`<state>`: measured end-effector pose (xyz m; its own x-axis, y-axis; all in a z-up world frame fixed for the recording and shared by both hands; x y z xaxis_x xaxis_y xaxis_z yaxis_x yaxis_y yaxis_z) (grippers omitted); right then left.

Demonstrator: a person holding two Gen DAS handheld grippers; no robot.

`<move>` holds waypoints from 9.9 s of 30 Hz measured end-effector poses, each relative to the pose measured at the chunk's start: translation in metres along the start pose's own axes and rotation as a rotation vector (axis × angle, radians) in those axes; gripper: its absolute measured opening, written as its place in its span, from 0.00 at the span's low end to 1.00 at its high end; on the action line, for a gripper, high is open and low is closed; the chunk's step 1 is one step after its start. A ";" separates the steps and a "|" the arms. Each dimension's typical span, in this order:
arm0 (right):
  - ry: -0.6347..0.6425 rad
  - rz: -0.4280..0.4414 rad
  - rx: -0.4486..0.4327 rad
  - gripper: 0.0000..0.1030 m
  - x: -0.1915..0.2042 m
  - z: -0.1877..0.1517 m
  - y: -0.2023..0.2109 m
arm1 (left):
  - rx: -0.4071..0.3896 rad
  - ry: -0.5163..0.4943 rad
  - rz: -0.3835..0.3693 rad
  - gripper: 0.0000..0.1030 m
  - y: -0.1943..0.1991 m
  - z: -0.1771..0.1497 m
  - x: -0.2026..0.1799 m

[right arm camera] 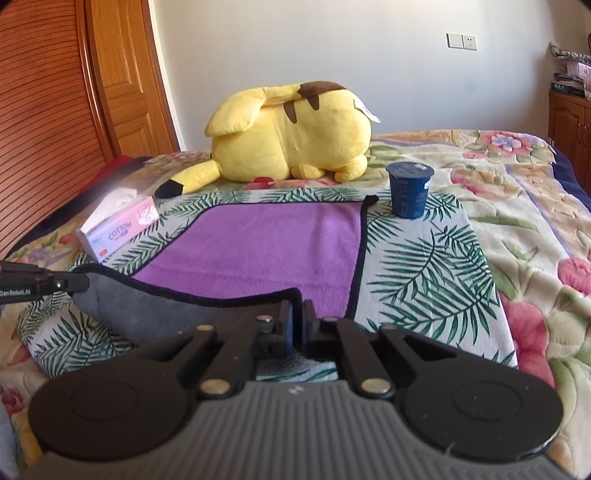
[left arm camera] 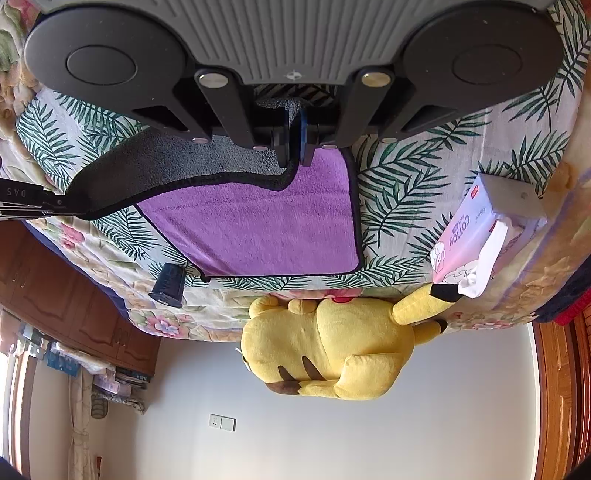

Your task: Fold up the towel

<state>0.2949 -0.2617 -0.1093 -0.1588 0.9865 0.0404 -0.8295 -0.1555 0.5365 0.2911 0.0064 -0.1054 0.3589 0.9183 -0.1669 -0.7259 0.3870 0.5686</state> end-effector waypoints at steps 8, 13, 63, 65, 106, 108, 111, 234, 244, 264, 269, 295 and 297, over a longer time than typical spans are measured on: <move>0.017 -0.007 -0.027 0.05 -0.003 0.014 -0.007 | -0.017 0.001 -0.015 0.00 -0.005 0.019 0.006; 0.029 -0.006 -0.048 0.05 -0.005 0.026 -0.012 | -0.026 -0.027 -0.010 0.00 -0.011 0.032 0.008; 0.133 -0.071 -0.223 0.05 -0.011 0.129 -0.099 | -0.116 -0.115 0.121 0.00 -0.097 0.134 0.049; 0.135 -0.081 -0.225 0.05 -0.012 0.129 -0.104 | -0.116 -0.123 0.128 0.00 -0.102 0.134 0.052; 0.211 -0.098 -0.071 0.54 -0.006 0.089 -0.158 | 0.021 -0.143 0.208 0.32 -0.166 0.114 0.078; 0.211 -0.091 -0.074 0.54 -0.003 0.092 -0.147 | 0.015 -0.146 0.207 0.37 -0.158 0.117 0.073; 0.198 -0.080 -0.086 0.54 -0.001 0.099 -0.129 | 0.004 -0.146 0.203 0.43 -0.144 0.124 0.064; 0.021 -0.132 -0.125 1.00 0.055 -0.050 0.192 | -0.119 -0.064 0.163 0.84 0.171 -0.068 -0.117; -0.012 -0.153 -0.140 1.00 0.049 -0.054 0.186 | -0.149 -0.082 0.191 0.84 0.166 -0.073 -0.114; -0.027 -0.202 -0.222 1.00 0.042 -0.049 0.196 | -0.217 -0.097 0.213 0.84 0.176 -0.068 -0.113; -0.044 -0.214 -0.242 1.00 0.038 -0.047 0.200 | -0.243 -0.095 0.212 0.84 0.181 -0.066 -0.113; -0.052 -0.248 -0.262 1.00 0.033 -0.048 0.204 | -0.262 -0.074 0.207 0.84 0.187 -0.065 -0.108; -0.053 -0.248 -0.263 1.00 0.033 -0.048 0.204 | -0.261 -0.077 0.208 0.84 0.187 -0.065 -0.108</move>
<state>0.0952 -0.2635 -0.0388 0.0865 0.9961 -0.0160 -0.9498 0.0874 0.3004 0.0785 -0.0150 -0.0338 0.2232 0.9748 -0.0021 -0.9104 0.2092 0.3569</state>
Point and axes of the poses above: each gripper's, at about its wrist camera, not at the fingertips, and y roughly against the way its jaws point, x to its left, z to its top, the point moved 8 cm from there along -y, roughly the way its jaws point, and after that the axes turned 10 degrees about -z, right-handed, at the moved point
